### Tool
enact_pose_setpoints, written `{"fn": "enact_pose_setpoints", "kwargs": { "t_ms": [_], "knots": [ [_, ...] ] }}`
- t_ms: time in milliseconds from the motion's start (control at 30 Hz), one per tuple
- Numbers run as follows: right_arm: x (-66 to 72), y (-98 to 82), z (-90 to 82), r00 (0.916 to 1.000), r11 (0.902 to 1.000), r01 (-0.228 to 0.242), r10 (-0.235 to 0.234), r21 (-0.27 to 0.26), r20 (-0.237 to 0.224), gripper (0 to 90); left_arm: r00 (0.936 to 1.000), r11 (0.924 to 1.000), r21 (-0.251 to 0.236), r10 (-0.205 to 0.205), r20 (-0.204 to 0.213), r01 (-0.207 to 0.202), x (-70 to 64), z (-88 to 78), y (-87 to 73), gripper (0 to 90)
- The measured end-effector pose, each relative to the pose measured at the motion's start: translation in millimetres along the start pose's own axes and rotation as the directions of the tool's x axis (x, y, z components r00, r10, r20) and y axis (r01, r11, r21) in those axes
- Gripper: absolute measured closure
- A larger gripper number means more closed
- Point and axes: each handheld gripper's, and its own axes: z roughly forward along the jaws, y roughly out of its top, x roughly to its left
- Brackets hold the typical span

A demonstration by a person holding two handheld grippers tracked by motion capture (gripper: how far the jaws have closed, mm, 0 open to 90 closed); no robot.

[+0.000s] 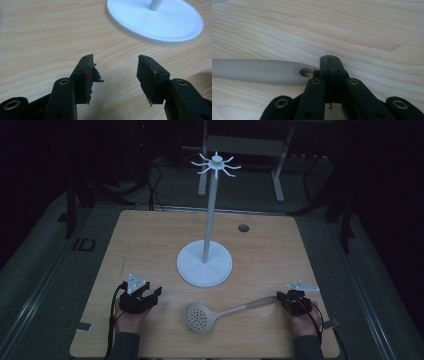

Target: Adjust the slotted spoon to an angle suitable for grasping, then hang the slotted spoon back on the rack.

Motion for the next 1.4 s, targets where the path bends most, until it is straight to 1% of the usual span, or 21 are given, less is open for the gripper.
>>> {"fn": "enact_pose_setpoints", "kwargs": {
  "t_ms": [67, 167, 200, 300, 333, 467, 567, 633, 667, 767, 833, 933, 1100, 1233, 1367, 1400],
  "knots": [
    [7.7, 1.5, 1.9, 0.9999, 1.0, 0.008, -0.008, -0.001, -0.015, 90.0, 0.9999, 1.0, -0.003, 0.008, 0.015, -0.008, -3.3, -1.4, 2.9, 48.5],
    [20.6, 5.1, 5.6, 0.999, 0.9996, 0.026, -0.026, -0.008, -0.037, 90.0, 0.9989, 0.9994, -0.014, 0.032, 0.034, -0.031, -8.7, -4.7, 7.6, 48.9],
    [25.0, 6.5, 7.1, 0.9986, 0.9996, 0.025, -0.025, -0.011, -0.046, 90.0, 0.9985, 0.9991, -0.018, 0.038, 0.039, -0.038, -10.6, -6.1, 9.1, 48.9],
    [37.8, 10.5, 12.7, 0.9968, 0.9993, 0.033, -0.034, -0.019, -0.072, 90.0, 0.9963, 0.9978, -0.026, 0.062, 0.059, -0.061, -16.1, -9.7, 13.6, 49.5],
    [42.4, 11.9, 14.9, 0.9959, 0.9989, 0.042, -0.044, -0.017, -0.079, 90.0, 0.9955, 0.9973, -0.028, 0.069, 0.065, -0.068, -18.2, -10.5, 15.1, 49.5],
    [59.7, 17.6, 23.4, 0.9923, 0.9971, 0.071, -0.073, -0.029, -0.1, 90.0, 0.9902, 0.9942, -0.028, 0.106, 0.092, -0.103, -26.6, -12.8, 20.8, 49.8],
    [69.2, 22.0, 28.7, 0.9902, 0.9961, 0.078, -0.082, -0.042, -0.113, 90.0, 0.9849, 0.9912, -0.027, 0.132, 0.112, -0.13, -32.3, -13.6, 23.9, 49.8],
    [73.4, 24.2, 31.4, 0.991, 0.9954, 0.082, -0.087, -0.05, -0.102, 90.0, 0.9825, 0.9899, -0.028, 0.141, 0.121, -0.139, -35.6, -14.2, 25.2, 49.8],
    [73.8, 24.8, 32.6, 0.991, 0.9949, 0.087, -0.092, -0.05, -0.098, 90.0, 0.9814, 0.9892, -0.027, 0.146, 0.124, -0.144, -36.8, -14.7, 25.8, 49.8],
    [71.9, 24.6, 33.4, 0.9906, 0.9951, 0.077, -0.083, -0.062, -0.109, 90.0, 0.9796, 0.988, -0.03, 0.154, 0.129, -0.151, -39.5, -16.2, 27.5, 49.8],
    [70.5, 25.1, 31.0, 0.9919, 0.994, 0.082, -0.089, -0.072, -0.091, 90.0, 0.9789, 0.9878, -0.03, 0.155, 0.133, -0.153, -40.6, -17.5, 28.9, 49.8],
    [64.6, 25.4, 26.2, 0.9938, 0.9924, 0.079, -0.086, -0.094, -0.071, 90.0, 0.9774, 0.9869, -0.032, 0.161, 0.137, -0.158, -43.0, -19.5, 30.9, 49.7],
    [52.4, 24.2, 18.3, 0.9974, 0.9917, 0.053, -0.059, -0.117, -0.042, 88.2, 0.973, 0.9845, -0.034, 0.175, 0.15, -0.172, -48.2, -21.1, 35.4, 49.6],
    [44.2, 23.4, 14.9, 0.9989, 0.9914, 0.04, -0.043, -0.125, -0.018, 88.1, 0.9702, 0.9831, -0.022, 0.183, 0.159, -0.181, -51.5, -19.2, 38.4, 49.3],
    [39.9, 23.2, 13.1, 0.9995, 0.9915, 0.027, -0.029, -0.127, -0.015, 88.5, 0.9687, 0.9825, -0.015, 0.186, 0.165, -0.186, -55.0, -16.5, 40.6, 49.3],
    [39.1, 23.3, 12.7, 0.9995, 0.991, 0.027, -0.029, -0.131, -0.015, 88.5, 0.9674, 0.9817, -0.012, 0.189, 0.168, -0.19, -55.9, -16.1, 41.5, 49.3]
  ]
}}
